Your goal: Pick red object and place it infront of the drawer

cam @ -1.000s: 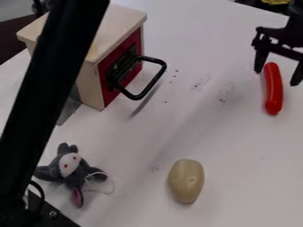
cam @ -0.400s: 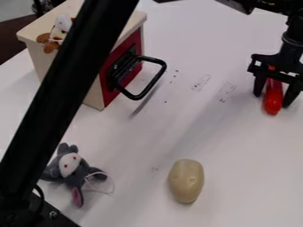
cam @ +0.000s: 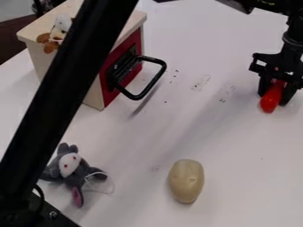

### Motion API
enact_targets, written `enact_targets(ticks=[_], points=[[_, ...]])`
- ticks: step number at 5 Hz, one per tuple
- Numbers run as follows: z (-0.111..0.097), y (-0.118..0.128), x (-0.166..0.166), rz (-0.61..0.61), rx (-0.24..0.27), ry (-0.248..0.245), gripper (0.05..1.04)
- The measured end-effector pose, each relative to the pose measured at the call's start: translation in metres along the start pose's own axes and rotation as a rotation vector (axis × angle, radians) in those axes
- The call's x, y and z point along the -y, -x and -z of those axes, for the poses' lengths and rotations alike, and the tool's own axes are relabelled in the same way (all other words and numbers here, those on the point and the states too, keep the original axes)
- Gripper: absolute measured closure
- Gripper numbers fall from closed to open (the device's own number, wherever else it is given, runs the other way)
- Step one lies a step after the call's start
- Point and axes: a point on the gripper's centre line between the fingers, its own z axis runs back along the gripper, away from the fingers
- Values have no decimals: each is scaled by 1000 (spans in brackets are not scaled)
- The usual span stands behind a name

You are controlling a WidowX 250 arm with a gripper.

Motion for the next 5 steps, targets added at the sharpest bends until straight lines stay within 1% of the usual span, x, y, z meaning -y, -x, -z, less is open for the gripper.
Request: enact_targets(ticks=[1,2,3,4,5], points=[[-15,-2,0,53,20,4,583],[-50,-3,-10,88,75,15,583],[-78,20,-25,120,98,48,583],[-93,54,-52,114,121,72,583],[-90,92,-70,141,114,82,584]])
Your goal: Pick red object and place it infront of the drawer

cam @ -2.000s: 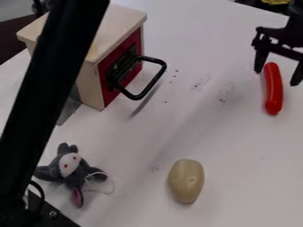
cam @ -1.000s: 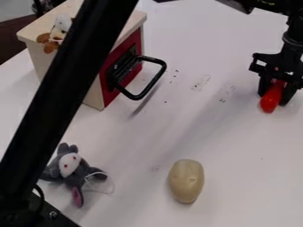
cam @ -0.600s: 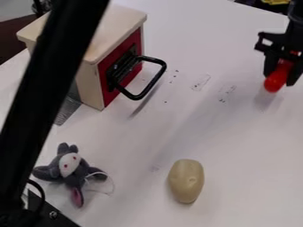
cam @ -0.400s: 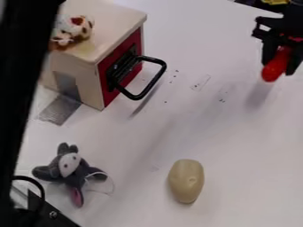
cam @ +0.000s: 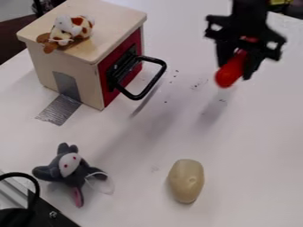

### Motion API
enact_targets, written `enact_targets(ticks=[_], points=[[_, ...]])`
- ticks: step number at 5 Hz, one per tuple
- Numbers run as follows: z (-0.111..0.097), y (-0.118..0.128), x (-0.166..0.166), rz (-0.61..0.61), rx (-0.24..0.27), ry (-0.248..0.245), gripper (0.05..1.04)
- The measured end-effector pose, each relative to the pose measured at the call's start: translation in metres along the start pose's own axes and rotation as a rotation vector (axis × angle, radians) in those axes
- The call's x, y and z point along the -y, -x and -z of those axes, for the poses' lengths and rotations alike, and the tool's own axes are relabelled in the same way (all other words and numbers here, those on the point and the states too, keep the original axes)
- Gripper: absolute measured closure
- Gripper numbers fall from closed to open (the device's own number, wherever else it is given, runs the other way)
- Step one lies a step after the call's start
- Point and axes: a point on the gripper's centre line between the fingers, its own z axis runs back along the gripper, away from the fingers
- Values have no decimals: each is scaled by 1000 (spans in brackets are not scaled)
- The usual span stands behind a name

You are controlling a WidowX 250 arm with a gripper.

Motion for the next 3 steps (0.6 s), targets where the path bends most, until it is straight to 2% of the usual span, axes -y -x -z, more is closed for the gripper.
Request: enact_targets(ticks=[1,2,3], points=[[19,25,-16,23,-21,20,584],[35,35,-25,43,8,-10,583],[44,32,-28,71,18,-42,584]])
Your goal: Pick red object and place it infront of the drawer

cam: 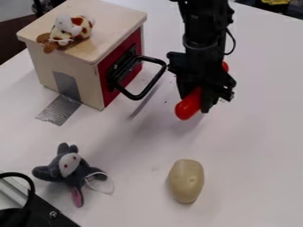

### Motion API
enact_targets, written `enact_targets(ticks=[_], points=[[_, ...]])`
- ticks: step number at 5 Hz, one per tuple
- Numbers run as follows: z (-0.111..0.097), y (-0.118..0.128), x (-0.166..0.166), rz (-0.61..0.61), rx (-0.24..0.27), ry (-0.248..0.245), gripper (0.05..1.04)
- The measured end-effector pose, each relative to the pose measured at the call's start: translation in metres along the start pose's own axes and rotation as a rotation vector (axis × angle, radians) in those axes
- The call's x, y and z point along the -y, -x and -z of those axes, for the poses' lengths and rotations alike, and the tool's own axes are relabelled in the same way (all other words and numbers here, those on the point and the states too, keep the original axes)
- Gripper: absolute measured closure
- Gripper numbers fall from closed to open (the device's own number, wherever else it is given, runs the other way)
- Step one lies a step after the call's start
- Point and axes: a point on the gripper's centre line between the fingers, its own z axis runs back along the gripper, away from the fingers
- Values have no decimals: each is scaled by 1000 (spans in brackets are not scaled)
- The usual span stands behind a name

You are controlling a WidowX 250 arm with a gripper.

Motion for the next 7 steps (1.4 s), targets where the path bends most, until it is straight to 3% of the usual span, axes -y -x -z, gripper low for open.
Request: enact_targets(ticks=[2,3,4,5,7], points=[[38,10,5,-7,-128,49,584],[38,13,7,-13,-153,58,537],[31,14,5,-19,-159,42,233],[1,1,2,-17,-110,16,74],[-69,-4,-1,-26,-21,-15,83]])
